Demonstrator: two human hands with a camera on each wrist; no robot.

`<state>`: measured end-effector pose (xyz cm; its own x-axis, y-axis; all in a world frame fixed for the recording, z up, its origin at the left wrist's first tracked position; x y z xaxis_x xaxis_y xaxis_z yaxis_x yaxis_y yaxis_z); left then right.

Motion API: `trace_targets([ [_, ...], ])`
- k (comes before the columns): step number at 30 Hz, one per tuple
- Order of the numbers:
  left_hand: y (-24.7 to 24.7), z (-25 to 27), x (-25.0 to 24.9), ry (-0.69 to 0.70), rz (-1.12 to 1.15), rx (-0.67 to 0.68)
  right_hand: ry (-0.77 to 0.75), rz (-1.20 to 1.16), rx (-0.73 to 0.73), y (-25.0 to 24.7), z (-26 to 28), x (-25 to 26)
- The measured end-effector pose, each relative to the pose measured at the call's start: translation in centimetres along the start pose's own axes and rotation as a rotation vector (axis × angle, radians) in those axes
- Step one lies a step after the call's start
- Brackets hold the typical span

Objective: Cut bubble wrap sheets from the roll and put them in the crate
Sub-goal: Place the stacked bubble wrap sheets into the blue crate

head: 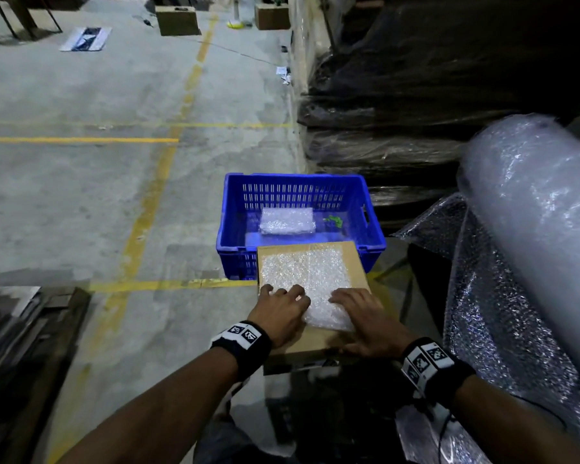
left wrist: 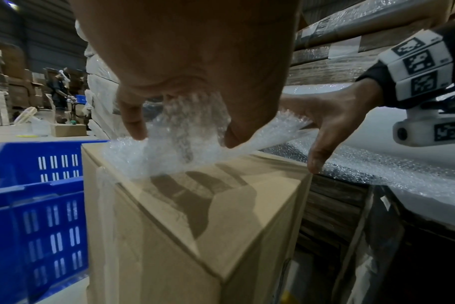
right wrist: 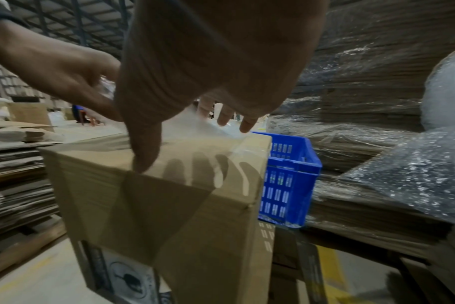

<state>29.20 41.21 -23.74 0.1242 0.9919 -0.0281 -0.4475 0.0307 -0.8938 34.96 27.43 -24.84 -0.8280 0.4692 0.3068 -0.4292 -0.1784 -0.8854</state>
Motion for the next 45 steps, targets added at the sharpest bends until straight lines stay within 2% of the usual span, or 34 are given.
trace_targets([
  [4, -0.2, 0.0, 0.3, 0.057, 0.04, 0.067, 0.018, 0.025, -0.017, -0.4, 0.1, -1.3],
  [9, 0.0, -0.6, 0.6, 0.053, 0.12, 0.153, 0.043, 0.046, 0.071, 0.3, -1.0, -2.2],
  [17, -0.1, -1.5, 2.6, 0.076, 0.418, 0.281, 0.027, -0.212, 0.133, 0.8, -0.2, -3.6],
  [20, -0.1, -1.9, 3.2, 0.072, 0.519, 0.329, 0.026, -0.269, 0.1, 0.6, -0.3, -4.3],
  [25, -1.2, -2.5, 4.4, 0.064, 0.626, 0.265, -0.039, -0.305, -0.09, -0.4, -1.5, -3.7],
  [28, -1.7, -2.5, 5.9, 0.009, 0.744, 0.161, 0.047, -0.444, -0.116, -0.8, -2.5, -4.4],
  [31, -1.0, -1.9, 9.0, -0.102, 0.96, 0.018, 0.1, -0.624, -0.147, -1.7, -3.0, -5.4],
  [34, 0.3, -1.3, 11.7, -0.214, 1.087, -0.064, 0.171, -0.753, -0.17, -2.2, -3.3, -6.4],
  [36, 1.0, -1.3, 12.7, -0.244, 1.107, -0.085, 0.237, -0.775, -0.168, -1.9, -3.6, -7.2],
  [40, 1.5, -2.1, 12.3, -0.204, 1.126, -0.069, 0.303, -0.842, -0.189, -1.5, -3.8, -7.8],
  [45, 1.4, -3.0, 12.6, -0.283, 1.122, -0.115, 0.38, -0.849, -0.218, -2.2, -3.8, -7.5],
])
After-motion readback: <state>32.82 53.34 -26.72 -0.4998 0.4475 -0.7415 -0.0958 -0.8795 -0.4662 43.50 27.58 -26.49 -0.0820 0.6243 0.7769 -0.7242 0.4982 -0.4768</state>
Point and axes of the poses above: each hand's wrist, its own z-axis away from the middle knuckle, its own y-axis out of the palm, x = y × z, the point moved 9 cm from there along -z, towards the middle knuckle, and after that the axes turned 15 degrees about x, right-handed, at the moved point
